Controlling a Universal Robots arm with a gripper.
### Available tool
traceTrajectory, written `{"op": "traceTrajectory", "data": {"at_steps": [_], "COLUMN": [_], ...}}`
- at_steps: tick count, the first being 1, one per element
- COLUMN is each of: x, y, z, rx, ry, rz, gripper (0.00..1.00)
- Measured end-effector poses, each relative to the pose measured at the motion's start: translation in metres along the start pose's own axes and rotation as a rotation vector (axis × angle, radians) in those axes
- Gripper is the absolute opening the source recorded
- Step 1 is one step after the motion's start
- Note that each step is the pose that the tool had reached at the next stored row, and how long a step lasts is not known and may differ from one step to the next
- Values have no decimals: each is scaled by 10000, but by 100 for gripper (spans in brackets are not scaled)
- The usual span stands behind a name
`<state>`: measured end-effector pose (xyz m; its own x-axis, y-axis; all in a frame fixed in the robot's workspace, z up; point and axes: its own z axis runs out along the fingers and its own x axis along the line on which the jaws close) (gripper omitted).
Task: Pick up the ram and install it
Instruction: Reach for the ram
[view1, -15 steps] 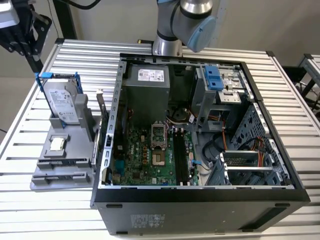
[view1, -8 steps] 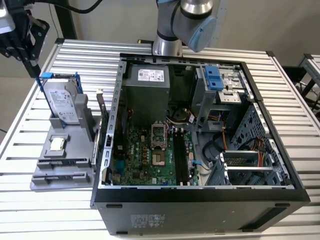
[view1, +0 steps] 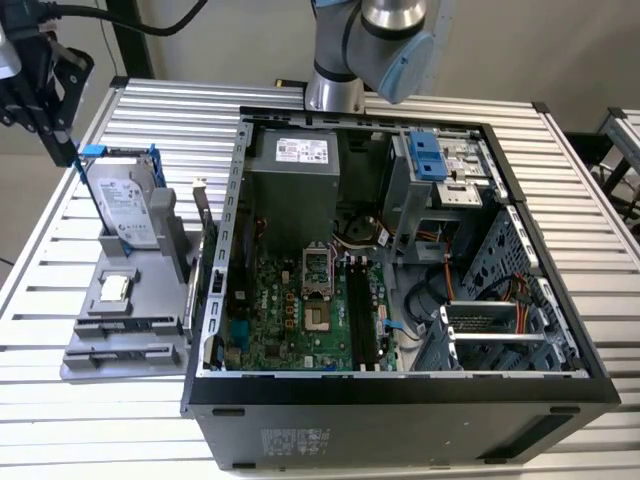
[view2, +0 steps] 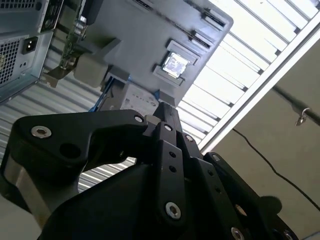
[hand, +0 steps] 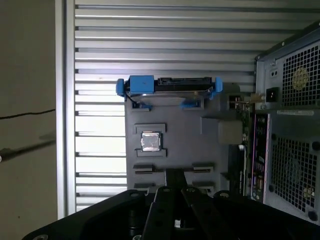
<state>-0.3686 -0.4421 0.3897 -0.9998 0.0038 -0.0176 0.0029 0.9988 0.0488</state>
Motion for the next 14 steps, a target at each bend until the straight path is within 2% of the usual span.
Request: {"op": "traceTrajectory", "data": {"at_steps": [14], "x": [-1], "y": [-264], "z": [-8], "rx": [0], "ry": [11], "rz": [1], "gripper": [0]}}
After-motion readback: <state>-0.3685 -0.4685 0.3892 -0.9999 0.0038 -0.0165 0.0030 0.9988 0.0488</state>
